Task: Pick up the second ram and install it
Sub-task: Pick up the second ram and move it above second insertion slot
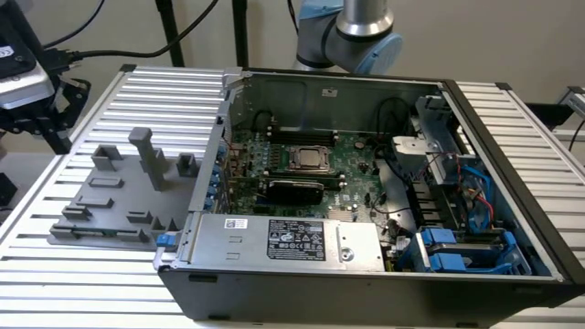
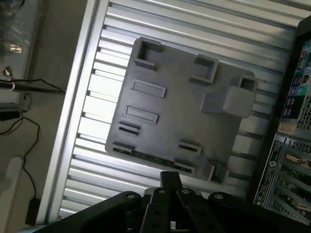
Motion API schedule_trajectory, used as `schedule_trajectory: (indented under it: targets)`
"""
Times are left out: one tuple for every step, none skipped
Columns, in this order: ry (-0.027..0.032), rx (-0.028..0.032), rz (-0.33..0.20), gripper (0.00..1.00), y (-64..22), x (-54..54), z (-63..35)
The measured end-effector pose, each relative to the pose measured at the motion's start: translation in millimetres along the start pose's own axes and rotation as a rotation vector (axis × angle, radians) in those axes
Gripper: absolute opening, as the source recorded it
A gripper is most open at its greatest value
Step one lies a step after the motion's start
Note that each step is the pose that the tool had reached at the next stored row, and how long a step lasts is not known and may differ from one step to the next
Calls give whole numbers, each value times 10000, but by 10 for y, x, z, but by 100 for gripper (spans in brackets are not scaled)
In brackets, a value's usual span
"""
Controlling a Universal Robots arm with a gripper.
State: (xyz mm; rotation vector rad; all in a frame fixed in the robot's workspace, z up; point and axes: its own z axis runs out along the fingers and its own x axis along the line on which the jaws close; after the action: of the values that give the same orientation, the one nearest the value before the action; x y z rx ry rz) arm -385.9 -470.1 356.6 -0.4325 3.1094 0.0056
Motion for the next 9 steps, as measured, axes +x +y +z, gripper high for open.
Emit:
schedule_trajectory:
  targets:
    - [1,-1,-179,11,0,0,5]
    - [2,-1,-372,11,0,0,9]
    - [3,-1,-550,11,0,0,14]
    - [2,-2,-732,11,-1,0,19]
    - [2,-3,-906,11,-1,0,24]
    - [3,-3,-1096,11,-1,0,30]
    - [4,-3,-1276,11,-1,0,36]
    - [4,-4,-1461,11,-1,0,42]
    - [5,-4,-1641,11,0,0,48]
